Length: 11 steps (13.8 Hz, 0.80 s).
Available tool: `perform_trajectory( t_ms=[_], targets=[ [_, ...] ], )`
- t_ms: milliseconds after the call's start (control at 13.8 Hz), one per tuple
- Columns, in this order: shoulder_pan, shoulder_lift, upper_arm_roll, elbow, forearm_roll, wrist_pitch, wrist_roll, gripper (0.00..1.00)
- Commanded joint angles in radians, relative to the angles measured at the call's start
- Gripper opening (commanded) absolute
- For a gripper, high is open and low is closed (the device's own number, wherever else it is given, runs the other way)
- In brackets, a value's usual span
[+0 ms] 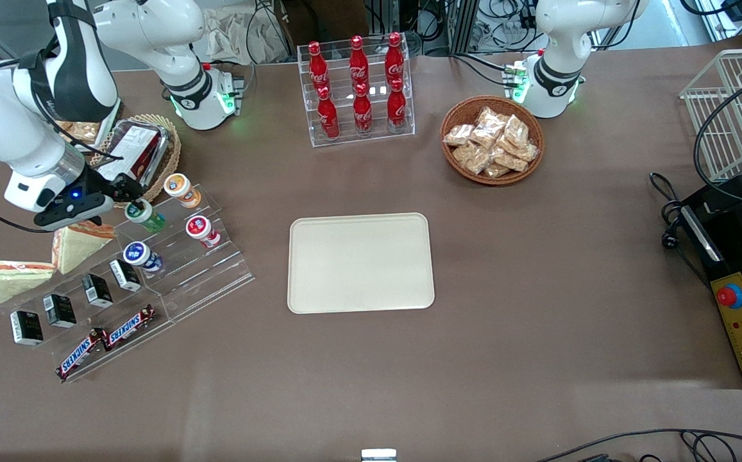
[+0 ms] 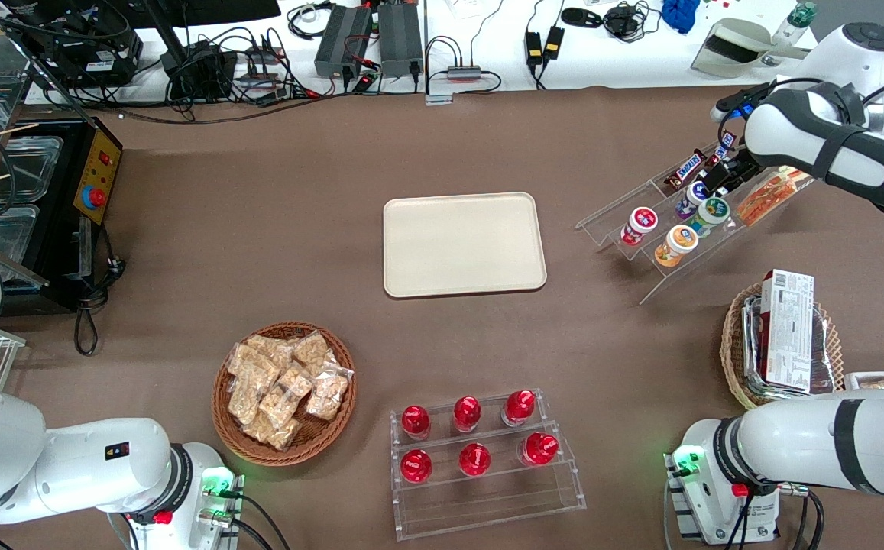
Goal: Place green gum on tray
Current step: 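Close the right gripper on the green gum bottle and lift it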
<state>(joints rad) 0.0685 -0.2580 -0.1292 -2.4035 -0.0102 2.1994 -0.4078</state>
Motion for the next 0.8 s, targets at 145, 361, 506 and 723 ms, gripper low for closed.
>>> perform_trajectory(
  t_ms=[145,361,506,723],
  targets=[
    [-0.007,-0.014,-0.010,-0.107,-0.010,0.098,-0.013,1.00],
    [-0.007,-0.014,-0.012,-0.132,-0.010,0.134,-0.013,1.00],
    [-0.007,-0.012,-0.012,-0.131,-0.010,0.132,-0.013,0.86],
    [-0.004,-0.007,-0.010,-0.125,-0.010,0.125,-0.009,0.12]
  ],
)
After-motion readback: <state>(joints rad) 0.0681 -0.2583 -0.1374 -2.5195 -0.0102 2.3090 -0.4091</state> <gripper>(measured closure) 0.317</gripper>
